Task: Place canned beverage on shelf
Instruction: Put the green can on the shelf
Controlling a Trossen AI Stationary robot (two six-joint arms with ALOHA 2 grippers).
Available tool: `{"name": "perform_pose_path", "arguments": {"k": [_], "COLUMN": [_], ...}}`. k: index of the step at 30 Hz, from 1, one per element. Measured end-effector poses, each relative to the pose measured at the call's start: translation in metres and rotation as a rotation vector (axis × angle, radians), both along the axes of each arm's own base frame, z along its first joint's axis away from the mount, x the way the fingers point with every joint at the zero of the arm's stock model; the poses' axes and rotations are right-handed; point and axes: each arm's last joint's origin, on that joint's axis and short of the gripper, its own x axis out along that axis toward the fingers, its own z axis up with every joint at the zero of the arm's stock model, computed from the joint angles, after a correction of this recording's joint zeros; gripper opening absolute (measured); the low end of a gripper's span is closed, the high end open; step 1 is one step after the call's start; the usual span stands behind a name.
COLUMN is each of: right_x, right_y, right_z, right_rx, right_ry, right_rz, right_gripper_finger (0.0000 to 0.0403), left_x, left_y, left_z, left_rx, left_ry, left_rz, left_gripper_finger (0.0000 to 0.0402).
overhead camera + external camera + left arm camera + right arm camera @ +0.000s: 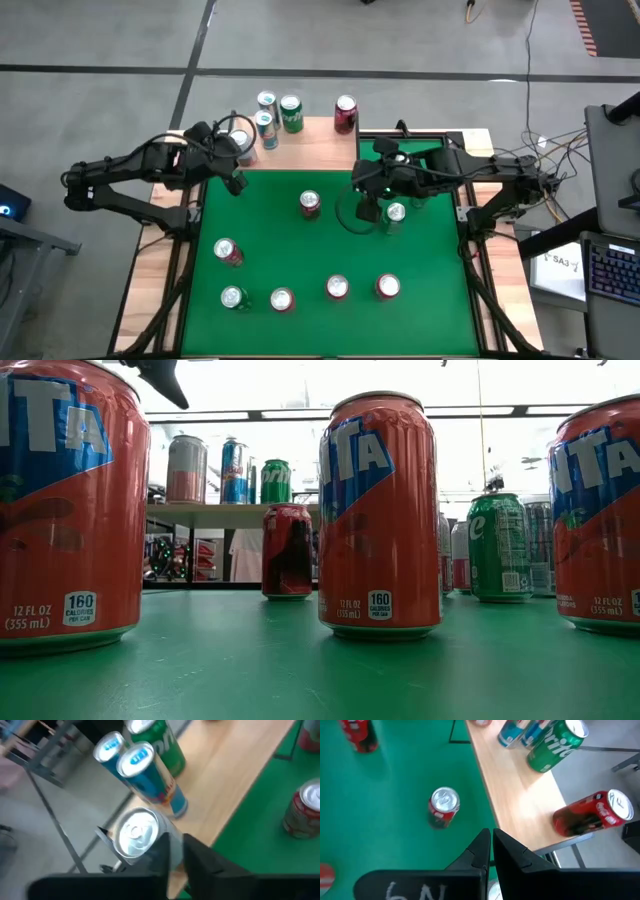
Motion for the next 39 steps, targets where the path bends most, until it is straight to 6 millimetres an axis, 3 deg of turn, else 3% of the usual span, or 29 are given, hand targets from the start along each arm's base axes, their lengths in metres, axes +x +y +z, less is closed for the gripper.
{"name": "perform_pose_path", "arguments": {"k": [10,17,39], "right_x": [-0.025,-0.027,-0.024], "right_y": [0.019,0.024,0.025], "right_z": [0.006,-0.001,-0.008], "right_rx": [0.086,0.103,0.100], "right_ry": [0.002,0.005,0.024], "right_rz": [0.035,0.030,0.030], "right_gripper_finger": [0.0012,0.0012,0.0012], "left_x": [-0.007,-0.016,-0.009], "left_y": [0.036,0.058,0.063], "left_z": [-0.002,0.005,0.000], "left_rx": [-0.072,-0.121,-0.182], "left_ry": [0.100,0.090,0.107], "left_rz": [0.005,0.014,-0.012], "left_gripper_finger": [0.0002,0.0000,0.0000]}}
